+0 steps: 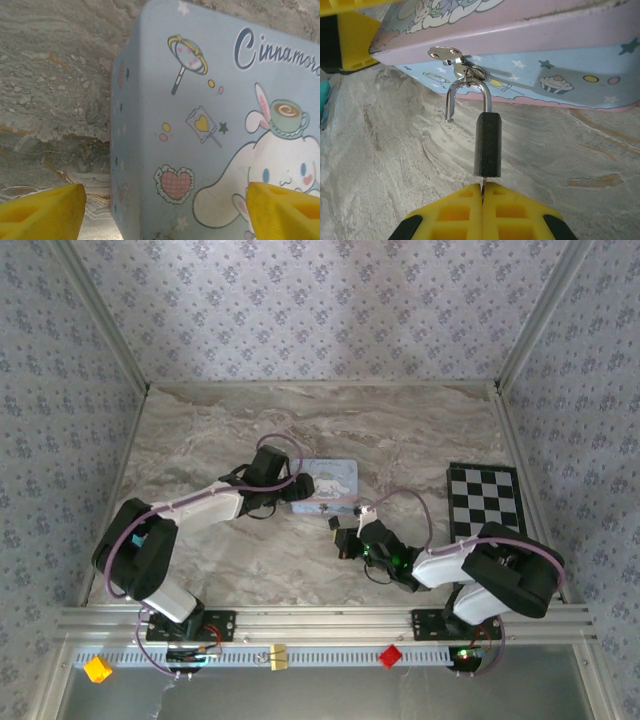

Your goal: Unlock the padlock with the key

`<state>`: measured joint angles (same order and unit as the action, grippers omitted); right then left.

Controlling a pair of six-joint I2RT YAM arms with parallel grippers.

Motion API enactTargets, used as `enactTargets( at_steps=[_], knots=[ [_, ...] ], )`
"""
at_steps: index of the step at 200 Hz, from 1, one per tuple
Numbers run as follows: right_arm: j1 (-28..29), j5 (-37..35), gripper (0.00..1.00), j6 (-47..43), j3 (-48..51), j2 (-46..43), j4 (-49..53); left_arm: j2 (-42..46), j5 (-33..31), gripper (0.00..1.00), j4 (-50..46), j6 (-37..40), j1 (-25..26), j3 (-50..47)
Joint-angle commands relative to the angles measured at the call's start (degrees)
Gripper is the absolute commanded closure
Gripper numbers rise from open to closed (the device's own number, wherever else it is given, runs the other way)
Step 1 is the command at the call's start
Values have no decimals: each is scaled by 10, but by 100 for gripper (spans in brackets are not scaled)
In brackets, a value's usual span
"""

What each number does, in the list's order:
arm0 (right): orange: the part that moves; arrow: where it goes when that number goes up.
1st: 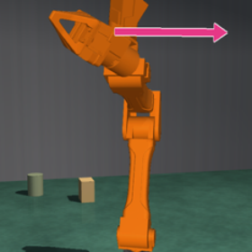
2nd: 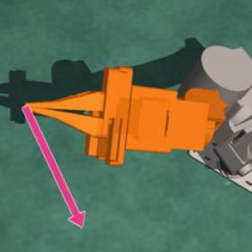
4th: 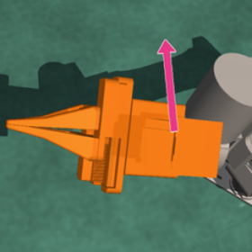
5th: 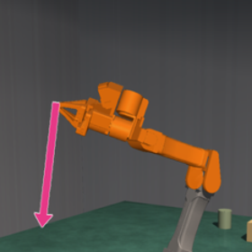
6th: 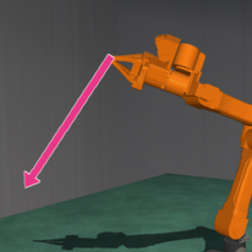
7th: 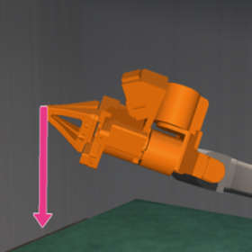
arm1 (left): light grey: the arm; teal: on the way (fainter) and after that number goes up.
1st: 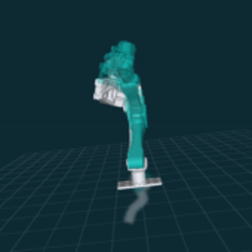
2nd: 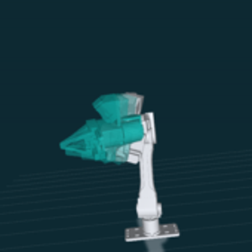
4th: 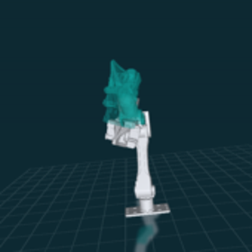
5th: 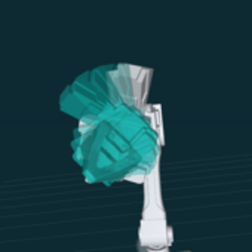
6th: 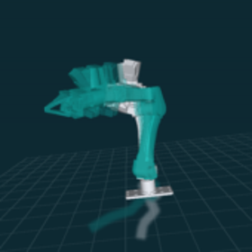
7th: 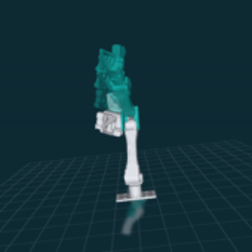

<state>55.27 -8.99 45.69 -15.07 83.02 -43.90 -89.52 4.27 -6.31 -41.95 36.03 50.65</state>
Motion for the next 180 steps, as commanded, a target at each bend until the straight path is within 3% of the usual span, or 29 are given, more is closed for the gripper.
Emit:
enactTargets(
  at_steps=[1,91,157,180],
  knots=[
    [-4,-49,100,31,10,-18,12,-5,10,18,-11,-6,20,14],
    [-18,-133,100,60,14,-131,147,-41,2,19,40,-70,97,15],
    [-27,-108,100,58,10,-107,124,-69,37,19,67,-84,130,57],
    [-28,-106,100,58,8,-104,119,-55,21,18,57,-84,129,52]
  ],
)
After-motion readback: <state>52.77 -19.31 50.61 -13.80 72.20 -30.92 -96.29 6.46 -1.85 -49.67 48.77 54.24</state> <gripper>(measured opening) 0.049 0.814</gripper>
